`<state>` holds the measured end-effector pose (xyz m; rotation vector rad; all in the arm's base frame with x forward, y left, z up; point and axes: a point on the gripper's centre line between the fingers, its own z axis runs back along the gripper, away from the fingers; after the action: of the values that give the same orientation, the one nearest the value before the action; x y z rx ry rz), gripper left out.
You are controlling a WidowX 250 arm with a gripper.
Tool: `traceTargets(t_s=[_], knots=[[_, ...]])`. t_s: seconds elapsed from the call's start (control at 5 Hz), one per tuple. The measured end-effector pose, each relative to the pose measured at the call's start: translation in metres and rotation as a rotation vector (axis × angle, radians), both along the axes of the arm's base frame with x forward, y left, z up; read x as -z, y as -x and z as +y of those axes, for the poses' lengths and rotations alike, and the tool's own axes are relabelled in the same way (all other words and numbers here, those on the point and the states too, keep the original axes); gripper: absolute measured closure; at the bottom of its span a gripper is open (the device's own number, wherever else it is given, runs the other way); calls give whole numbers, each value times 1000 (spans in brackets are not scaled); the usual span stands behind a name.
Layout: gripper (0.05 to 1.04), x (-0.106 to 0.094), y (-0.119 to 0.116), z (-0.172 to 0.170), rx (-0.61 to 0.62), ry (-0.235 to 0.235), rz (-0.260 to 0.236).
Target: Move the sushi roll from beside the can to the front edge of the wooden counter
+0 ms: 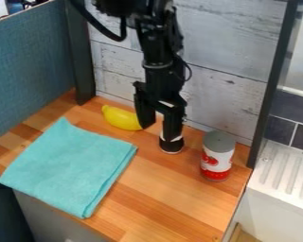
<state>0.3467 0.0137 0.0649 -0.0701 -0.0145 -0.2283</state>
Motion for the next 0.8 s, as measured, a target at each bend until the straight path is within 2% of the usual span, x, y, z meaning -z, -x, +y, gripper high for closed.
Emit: traceTargets(t_s=[0.2, 0.4, 0.6, 0.8], knots=[[85, 10, -8, 4, -33, -52, -18], [85, 12, -13, 6, -42, -70, -27], [85, 16, -16, 6, -34, -67, -14], [85, 24, -19, 2, -11, -41, 19]])
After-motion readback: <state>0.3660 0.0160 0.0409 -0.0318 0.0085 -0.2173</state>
